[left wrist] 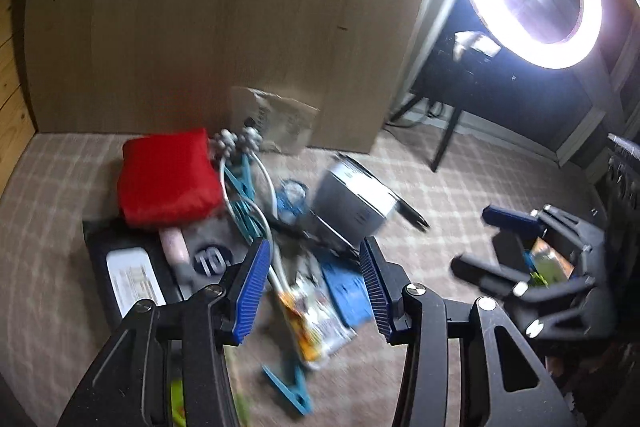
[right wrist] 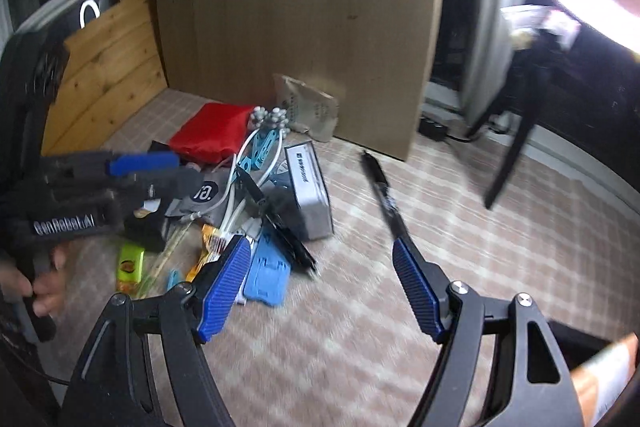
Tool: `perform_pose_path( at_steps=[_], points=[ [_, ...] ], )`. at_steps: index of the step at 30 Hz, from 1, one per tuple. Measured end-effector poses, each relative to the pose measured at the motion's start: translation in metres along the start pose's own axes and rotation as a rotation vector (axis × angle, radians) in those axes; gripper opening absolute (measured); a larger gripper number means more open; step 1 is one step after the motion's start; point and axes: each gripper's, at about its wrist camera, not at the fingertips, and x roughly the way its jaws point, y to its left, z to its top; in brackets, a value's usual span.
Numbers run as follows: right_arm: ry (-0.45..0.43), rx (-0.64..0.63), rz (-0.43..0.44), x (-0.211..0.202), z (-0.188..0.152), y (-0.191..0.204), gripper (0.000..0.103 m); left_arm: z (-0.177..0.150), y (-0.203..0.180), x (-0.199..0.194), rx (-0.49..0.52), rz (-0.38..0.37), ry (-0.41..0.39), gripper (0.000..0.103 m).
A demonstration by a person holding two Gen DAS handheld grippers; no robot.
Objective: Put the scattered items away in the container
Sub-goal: 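Move both tools back to the silver box among the items, then clamp the silver box with the left tool while the right tool grips it too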
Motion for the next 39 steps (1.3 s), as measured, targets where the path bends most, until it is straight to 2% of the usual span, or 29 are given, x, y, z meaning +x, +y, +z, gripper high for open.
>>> perform_pose_path(
  at_steps=[6, 12, 18, 21, 25, 28, 31, 34, 39],
  points=[
    [0.036, -0.009, 0.024, 0.046, 0.008, 0.005, 0.073, 0.027, 0.013, 0.039, 0.010, -0.052, 0.054, 0.041],
    [0.029, 0.011, 0.023, 0.067, 0.012, 0.001, 0.069, 0.038, -0.006, 0.068, 0.119, -0.119, 0.095, 0.040],
    [0.042, 0.041, 0.037, 0.082, 0.015, -0.009, 0.046, 0.044, -0.019, 0.082, 0.166, -0.192, 0.116, 0.040],
    [0.044, 0.053, 0.060, 0.088, 0.015, -0.010, 0.031, 0.046, -0.020, 0.085, 0.168, -0.206, 0.117, 0.041],
    [0.035, 0.042, 0.059, 0.088, 0.014, -0.007, 0.027, 0.047, -0.016, 0.090, 0.149, -0.233, 0.125, 0.048],
    [0.035, 0.043, 0.066, 0.088, 0.014, -0.008, 0.025, 0.049, -0.014, 0.095, 0.132, -0.268, 0.138, 0.048],
    [0.032, 0.052, 0.068, 0.085, 0.015, -0.011, 0.025, 0.047, -0.022, 0.096, 0.160, -0.294, 0.160, 0.048],
    [0.021, 0.073, 0.083, 0.077, 0.015, -0.015, 0.025, 0.044, -0.034, 0.090, 0.199, -0.287, 0.148, 0.051],
    [-0.007, 0.085, 0.087, 0.054, 0.015, -0.018, 0.025, 0.044, -0.039, 0.077, 0.155, -0.337, 0.134, 0.052]
  ],
)
